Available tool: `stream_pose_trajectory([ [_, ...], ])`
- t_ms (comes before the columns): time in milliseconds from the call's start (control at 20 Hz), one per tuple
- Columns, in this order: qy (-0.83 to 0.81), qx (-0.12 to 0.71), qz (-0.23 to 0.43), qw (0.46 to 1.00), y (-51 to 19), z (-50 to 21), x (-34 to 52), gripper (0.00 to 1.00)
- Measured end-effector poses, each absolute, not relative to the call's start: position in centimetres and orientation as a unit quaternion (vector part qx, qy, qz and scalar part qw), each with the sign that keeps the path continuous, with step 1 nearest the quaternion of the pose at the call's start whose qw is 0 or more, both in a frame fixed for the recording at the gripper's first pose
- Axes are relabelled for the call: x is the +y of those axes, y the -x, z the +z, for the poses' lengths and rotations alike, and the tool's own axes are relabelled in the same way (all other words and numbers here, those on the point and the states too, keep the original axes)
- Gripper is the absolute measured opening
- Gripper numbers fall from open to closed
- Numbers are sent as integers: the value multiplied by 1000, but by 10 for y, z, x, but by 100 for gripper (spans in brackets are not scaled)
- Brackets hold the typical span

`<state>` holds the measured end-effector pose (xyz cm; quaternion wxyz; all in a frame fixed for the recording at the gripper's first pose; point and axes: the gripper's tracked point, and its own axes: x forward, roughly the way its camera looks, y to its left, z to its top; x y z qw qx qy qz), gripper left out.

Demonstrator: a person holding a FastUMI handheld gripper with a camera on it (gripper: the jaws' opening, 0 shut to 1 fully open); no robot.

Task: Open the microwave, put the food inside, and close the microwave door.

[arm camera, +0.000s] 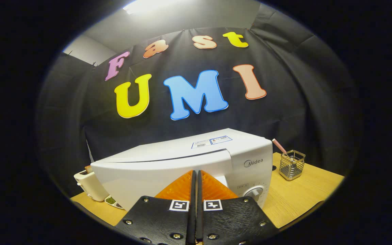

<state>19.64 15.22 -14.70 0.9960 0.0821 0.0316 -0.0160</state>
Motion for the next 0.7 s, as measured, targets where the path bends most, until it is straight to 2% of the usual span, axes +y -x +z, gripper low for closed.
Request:
stream_pose_trajectory([
  [200,-115,42,-12,992,-206,-146,145,2],
  [300,-73,36,-4,997,-201,-149,150,2],
  [500,-46,13,31,998,-155,-125,162,2],
  [600,-54,-19,53,997,-124,-91,174,16],
  [700,-44,-30,63,997,-98,-63,182,71],
])
